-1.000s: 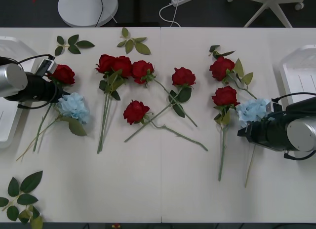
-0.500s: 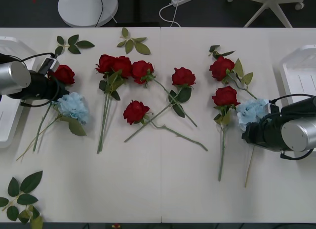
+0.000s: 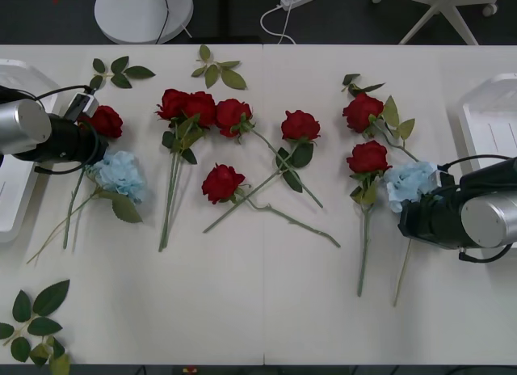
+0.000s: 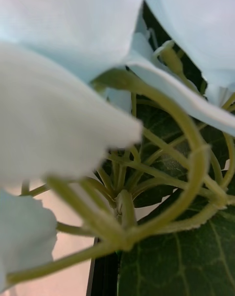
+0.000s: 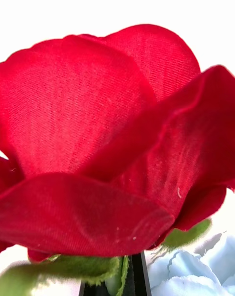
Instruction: Place the red flowers into the right box and the blue flowers into the left box. If a person shows an open palm, hand one flower to the person first, then continue sorting.
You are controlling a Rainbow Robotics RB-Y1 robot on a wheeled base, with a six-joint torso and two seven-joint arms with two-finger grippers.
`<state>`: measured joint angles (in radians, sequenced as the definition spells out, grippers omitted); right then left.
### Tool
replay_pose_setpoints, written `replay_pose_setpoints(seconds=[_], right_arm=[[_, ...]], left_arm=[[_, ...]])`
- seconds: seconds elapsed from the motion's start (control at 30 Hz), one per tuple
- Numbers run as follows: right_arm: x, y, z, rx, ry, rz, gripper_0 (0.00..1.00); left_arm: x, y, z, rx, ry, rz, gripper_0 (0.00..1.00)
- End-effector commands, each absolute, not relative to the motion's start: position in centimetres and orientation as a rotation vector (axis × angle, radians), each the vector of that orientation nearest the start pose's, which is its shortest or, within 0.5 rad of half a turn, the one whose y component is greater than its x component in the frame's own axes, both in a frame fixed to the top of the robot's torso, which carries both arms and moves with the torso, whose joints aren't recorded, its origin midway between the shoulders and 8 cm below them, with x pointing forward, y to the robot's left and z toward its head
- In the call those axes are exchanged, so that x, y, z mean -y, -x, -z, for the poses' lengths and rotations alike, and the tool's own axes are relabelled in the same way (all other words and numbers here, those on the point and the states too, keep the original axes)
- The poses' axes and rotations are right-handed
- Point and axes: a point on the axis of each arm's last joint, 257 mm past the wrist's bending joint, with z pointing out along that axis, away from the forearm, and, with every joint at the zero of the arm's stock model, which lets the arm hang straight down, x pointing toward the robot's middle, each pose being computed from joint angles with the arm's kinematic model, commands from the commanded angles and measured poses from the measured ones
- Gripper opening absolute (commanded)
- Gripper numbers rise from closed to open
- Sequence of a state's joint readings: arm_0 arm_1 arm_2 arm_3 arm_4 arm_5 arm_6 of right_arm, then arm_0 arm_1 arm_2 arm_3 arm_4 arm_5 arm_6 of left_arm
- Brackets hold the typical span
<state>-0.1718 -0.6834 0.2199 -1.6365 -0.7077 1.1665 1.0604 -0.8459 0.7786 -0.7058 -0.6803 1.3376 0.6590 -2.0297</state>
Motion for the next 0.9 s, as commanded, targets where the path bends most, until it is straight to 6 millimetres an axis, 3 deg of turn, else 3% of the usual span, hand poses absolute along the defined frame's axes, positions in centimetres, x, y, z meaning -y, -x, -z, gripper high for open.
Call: replay_pose_setpoints(seconds=[0.03,0.13,0.3,0.4,0.53,0.63,0.67,0.83,0.9], right_arm=[[30.6,-44.9,34.2,-2.672,-0.125,-0.246,0.0],[31.0,-44.7,33.1,-2.676,-0.035,-0.249,0.0],[32.7,-44.6,29.1,-2.658,0.131,-0.21,0.0],[34.1,-44.3,26.5,-2.649,0.234,-0.177,0.0],[34.5,-43.9,22.9,-2.579,0.403,-0.195,0.0],[33.0,-43.3,20.0,-2.474,0.555,-0.269,0.0],[31.6,-42.9,18.6,-2.426,0.594,-0.356,0.0],[26.7,-41.7,14.8,-2.253,0.733,-0.596,0.0],[25.6,-41.4,13.6,-2.193,0.781,-0.631,0.0]], left_arm=[[-39.4,-62.7,26.6,-2.365,-0.392,-0.039,0.0],[-39.8,-63.0,24.8,-2.338,-0.394,-0.032,0.0],[-40.7,-62.8,20.4,-2.296,-0.39,0.012,0.0],[-40.9,-61.9,17.2,-2.278,-0.402,0.056,0.0],[-39.9,-60.0,13.2,-2.266,-0.426,0.161,0.0],[-39.1,-58.0,10.5,-2.249,-0.415,0.271,0.0],[-38.7,-57.1,9.4,-2.229,-0.417,0.321,0.0],[-37.1,-53.8,6.5,-2.124,-0.445,0.431,0.0],[-36.2,-52.5,5.7,-2.074,-0.459,0.464,0.0]])
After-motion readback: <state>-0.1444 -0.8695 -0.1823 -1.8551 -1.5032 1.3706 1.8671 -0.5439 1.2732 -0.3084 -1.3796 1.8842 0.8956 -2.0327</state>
